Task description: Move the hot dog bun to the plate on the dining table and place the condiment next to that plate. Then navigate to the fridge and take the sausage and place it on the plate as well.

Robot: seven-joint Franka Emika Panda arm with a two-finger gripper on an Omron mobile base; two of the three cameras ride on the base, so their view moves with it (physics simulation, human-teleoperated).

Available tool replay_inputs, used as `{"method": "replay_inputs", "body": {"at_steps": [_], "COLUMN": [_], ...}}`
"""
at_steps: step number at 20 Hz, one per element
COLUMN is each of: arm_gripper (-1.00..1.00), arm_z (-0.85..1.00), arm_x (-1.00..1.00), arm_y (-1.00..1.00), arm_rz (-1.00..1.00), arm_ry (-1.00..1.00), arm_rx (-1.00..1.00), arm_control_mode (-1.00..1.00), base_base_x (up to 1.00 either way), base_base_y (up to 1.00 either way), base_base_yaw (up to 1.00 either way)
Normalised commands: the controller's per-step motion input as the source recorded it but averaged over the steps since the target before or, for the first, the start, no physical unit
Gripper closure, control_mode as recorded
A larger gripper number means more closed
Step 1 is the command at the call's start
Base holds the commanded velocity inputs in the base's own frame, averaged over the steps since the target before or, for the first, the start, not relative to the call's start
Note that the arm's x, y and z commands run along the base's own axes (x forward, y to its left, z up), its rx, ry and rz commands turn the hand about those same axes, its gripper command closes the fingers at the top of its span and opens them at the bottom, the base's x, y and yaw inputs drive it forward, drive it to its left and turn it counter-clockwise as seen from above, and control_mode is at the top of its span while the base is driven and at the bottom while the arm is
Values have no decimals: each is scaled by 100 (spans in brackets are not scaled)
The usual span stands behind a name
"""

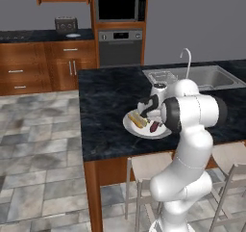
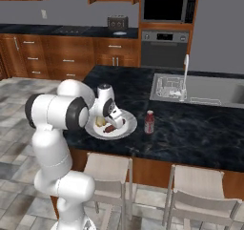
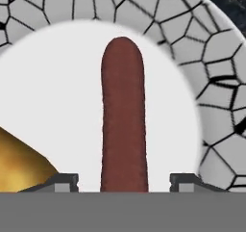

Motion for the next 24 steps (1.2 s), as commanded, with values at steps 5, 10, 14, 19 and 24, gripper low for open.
{"method": "replay_inputs", "body": {"at_steps": [5, 10, 14, 19, 24], "arm_gripper": [-100, -100, -100, -100, -100], "arm_z": [30, 72, 80, 66, 43], "arm_x": [-39, -43, -48, -63, -80], "arm_y": [-18, -2, 0, 0, 8], "arm_rz": [0, 0, 0, 0, 3], "arm_ry": [-4, -6, -4, -7, -10], "arm_rx": [0, 0, 0, 0, 0], "arm_control_mode": [-100, -100, -100, -100, -100], "base_base_x": [0, 0, 0, 0, 0], "base_base_y": [0, 0, 0, 0, 0], "base_base_yaw": [0, 0, 0, 0, 0]}}
